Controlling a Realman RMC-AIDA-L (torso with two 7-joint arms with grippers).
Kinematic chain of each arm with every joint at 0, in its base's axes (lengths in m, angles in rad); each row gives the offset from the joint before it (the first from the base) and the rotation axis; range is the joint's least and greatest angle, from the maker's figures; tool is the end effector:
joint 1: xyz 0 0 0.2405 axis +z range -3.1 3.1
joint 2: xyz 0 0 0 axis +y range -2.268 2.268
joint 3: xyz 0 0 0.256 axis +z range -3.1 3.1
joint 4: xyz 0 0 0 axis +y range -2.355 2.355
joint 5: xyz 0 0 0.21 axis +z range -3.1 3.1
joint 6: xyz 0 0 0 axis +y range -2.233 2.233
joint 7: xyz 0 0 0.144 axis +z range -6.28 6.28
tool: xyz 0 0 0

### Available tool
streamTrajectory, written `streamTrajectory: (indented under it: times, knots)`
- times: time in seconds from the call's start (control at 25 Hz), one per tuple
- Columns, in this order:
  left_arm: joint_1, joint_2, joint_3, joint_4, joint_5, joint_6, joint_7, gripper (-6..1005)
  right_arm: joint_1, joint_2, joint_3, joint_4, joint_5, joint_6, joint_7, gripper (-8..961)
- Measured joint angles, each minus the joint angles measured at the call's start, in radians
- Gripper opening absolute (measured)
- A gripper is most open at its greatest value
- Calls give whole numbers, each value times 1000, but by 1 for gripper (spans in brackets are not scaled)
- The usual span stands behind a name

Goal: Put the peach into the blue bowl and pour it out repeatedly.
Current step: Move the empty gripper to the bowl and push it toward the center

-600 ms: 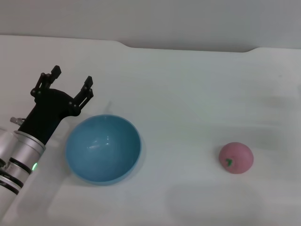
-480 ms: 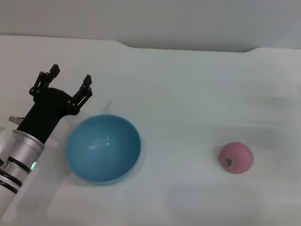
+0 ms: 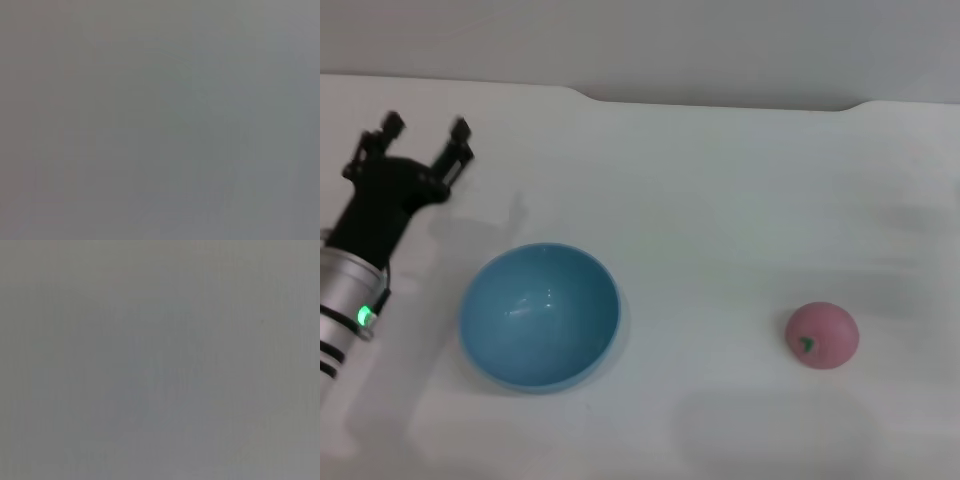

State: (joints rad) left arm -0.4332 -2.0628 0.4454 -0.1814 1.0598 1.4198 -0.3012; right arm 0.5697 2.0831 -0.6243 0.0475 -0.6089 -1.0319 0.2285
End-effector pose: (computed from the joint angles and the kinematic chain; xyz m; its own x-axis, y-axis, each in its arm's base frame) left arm -0.3326 0.2900 -0.0199 0.5824 -0.0546 0.8110 0.7865 -0.2143 -0.5792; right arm 0.3533 0.3553 -0.0003 0.6507 -0.0813 -0.7550 -0.7551 0.0365 -0.6546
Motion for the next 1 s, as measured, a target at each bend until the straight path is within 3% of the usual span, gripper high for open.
streamTrajectory:
  times: [0.2, 0.32, 0.36, 0.4, 0.44, 0.6, 0.68, 0.8, 0.88, 1.0]
  knots:
    - [-32, 3, 1, 149, 1, -75, -298, 826, -2, 0, 0, 0, 0, 1, 0, 700]
    - [-68, 5, 69, 277, 28, -181, -508, 826, -3, -1, 0, 0, 0, 1, 0, 700]
    - [-77, 6, 121, 334, 48, -235, -599, 826, -3, -1, 0, 0, 0, 1, 0, 699]
    - [-87, 10, 257, 466, 95, -339, -782, 826, -3, -1, 0, 1, 0, 1, 0, 699]
    - [-87, 10, 257, 466, 95, -339, -782, 826, -3, -1, 0, 2, 0, 1, 0, 699]
    - [-61, 20, 563, 799, 320, -550, -1229, 825, -2, -2, 0, 3, 0, 1, 0, 699]
    - [-43, 23, 625, 930, 478, -578, -1441, 825, -2, -2, 0, 4, 0, 1, 0, 699]
    - [-39, 34, 632, 1080, 774, -493, -1791, 825, -2, -2, 0, 5, 0, 1, 0, 699]
    - [-50, 45, 611, 1162, 984, -363, -2026, 825, 0, -2, 0, 5, 0, 1, 0, 699]
    - [-57, 47, 555, 1269, 1179, -170, -2231, 826, 9, -2, 0, 1, -5, 1, 0, 698]
